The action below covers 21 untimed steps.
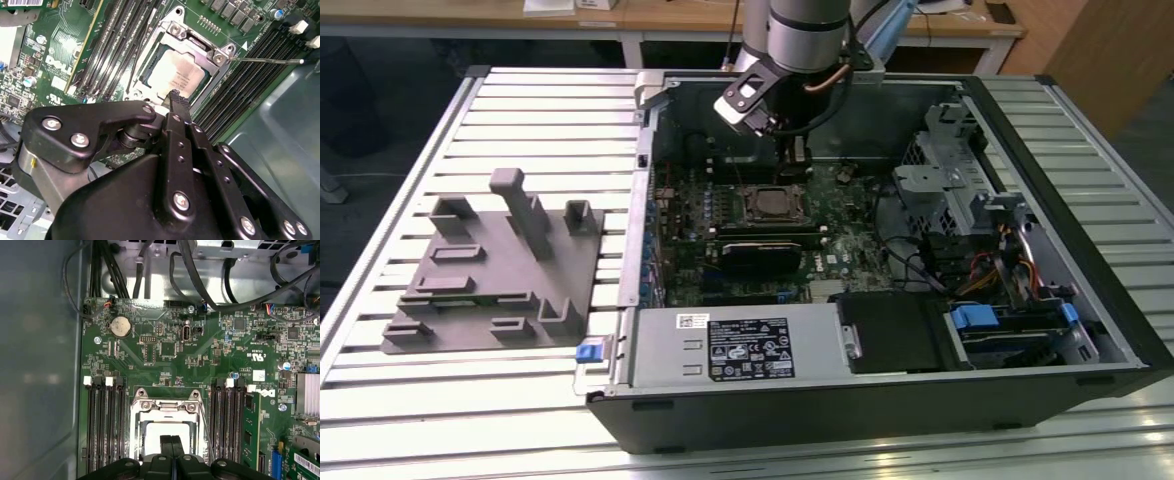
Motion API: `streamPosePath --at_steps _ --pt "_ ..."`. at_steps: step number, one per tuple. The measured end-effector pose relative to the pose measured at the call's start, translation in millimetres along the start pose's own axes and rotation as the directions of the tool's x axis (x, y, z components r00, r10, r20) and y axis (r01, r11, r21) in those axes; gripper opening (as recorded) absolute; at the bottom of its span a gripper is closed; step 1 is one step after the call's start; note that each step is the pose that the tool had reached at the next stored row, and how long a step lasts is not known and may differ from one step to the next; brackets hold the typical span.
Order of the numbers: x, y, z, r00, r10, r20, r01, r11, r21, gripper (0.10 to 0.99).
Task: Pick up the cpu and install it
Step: 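Close the cpu cover, then install the first cpu locking lever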
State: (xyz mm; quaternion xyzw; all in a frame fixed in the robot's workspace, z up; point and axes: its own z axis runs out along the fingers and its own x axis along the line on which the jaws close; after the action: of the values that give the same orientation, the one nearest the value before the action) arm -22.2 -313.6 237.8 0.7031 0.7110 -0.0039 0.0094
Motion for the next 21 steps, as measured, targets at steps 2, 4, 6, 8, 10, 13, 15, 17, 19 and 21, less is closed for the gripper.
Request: streamPosePath --at_steps 2,4,6,8,10,13,15,17,19,21 --pt "0.0 -0.3 0.2 1.0000 0.000 0.0001 0.000 1.0000 0.000 0.106" --pt "0.0 -1.1 0.5 1.0000 0.000 0.0001 0.000 1.0000 0.000 0.106" --pt "0.0 -1.9 0.8 1.0000 0.000 0.0000 0.000 1.0000 0.000 0.106" --pt "0.0 -2.2 1.0 1.0000 0.000 0.0000 0.000 1.0000 0.000 0.106" --pt "0.0 -2.3 1.0 1.0000 0.000 0.0001 0.000 1.0000 0.000 0.106" --pt "0.0 -2.3 1.0 1.0000 0.000 0.0000 0.000 1.0000 0.000 0.106" --pt "0.0 -2.3 -1.1 1.0000 0.000 0.0000 0.000 1.0000 0.000 0.106" --pt "-0.1 -2.3 -5.6 1.0000 0.000 -0.0001 0.000 1.0000 0.000 0.106" --pt "-0.2 -2.2 -11.4 1.0000 0.000 0.0001 0.000 1.0000 0.000 0.106" --pt "-0.3 -2.2 -17.3 1.0000 0.000 0.0000 0.000 1.0000 0.000 0.106"
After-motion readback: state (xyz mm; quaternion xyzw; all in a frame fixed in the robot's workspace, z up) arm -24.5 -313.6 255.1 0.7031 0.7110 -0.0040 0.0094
